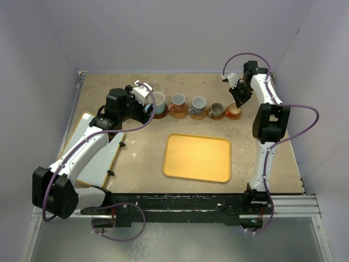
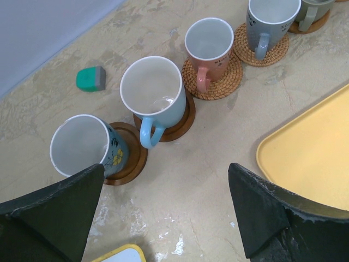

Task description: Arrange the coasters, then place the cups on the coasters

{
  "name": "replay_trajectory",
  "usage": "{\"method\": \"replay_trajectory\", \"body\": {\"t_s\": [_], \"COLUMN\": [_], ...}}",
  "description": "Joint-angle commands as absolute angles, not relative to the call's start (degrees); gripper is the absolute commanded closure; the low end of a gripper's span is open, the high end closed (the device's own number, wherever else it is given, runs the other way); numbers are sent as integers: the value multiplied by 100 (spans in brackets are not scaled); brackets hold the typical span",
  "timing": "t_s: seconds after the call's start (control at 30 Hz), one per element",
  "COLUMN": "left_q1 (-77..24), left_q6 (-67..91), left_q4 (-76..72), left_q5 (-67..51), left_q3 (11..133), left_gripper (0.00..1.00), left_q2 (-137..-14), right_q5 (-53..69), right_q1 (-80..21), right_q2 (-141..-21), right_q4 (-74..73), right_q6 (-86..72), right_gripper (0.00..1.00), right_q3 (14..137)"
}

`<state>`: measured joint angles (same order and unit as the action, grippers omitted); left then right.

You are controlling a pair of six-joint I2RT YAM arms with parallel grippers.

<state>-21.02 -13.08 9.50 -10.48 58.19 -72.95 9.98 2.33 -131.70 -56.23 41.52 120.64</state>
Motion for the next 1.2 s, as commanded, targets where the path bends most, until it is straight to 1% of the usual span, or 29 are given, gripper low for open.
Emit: {"method": "replay_trajectory", "body": {"t_s": [0.0, 0.5, 1.17], "left_q1": [-2058, -2063, -2057], "left_q6": [-1411, -1440, -1455], "left_q4": [831, 844, 883], "left_q5": [-1125, -1129, -1152], "left_q3": [5818, 5824, 5843], "left_gripper": [8, 8, 8], "left_q2": [-7207, -7201, -7183], "right_q5": [936, 829, 738], "right_q1": [272, 281, 286], "right_q2": [-13148, -13244, -13210], "right_q4": [-5643, -5557, -5443], "right_q6": [4270, 4357, 4365], "right_gripper": [100, 100, 76], "right_q3": [12296, 12287, 12255]}}
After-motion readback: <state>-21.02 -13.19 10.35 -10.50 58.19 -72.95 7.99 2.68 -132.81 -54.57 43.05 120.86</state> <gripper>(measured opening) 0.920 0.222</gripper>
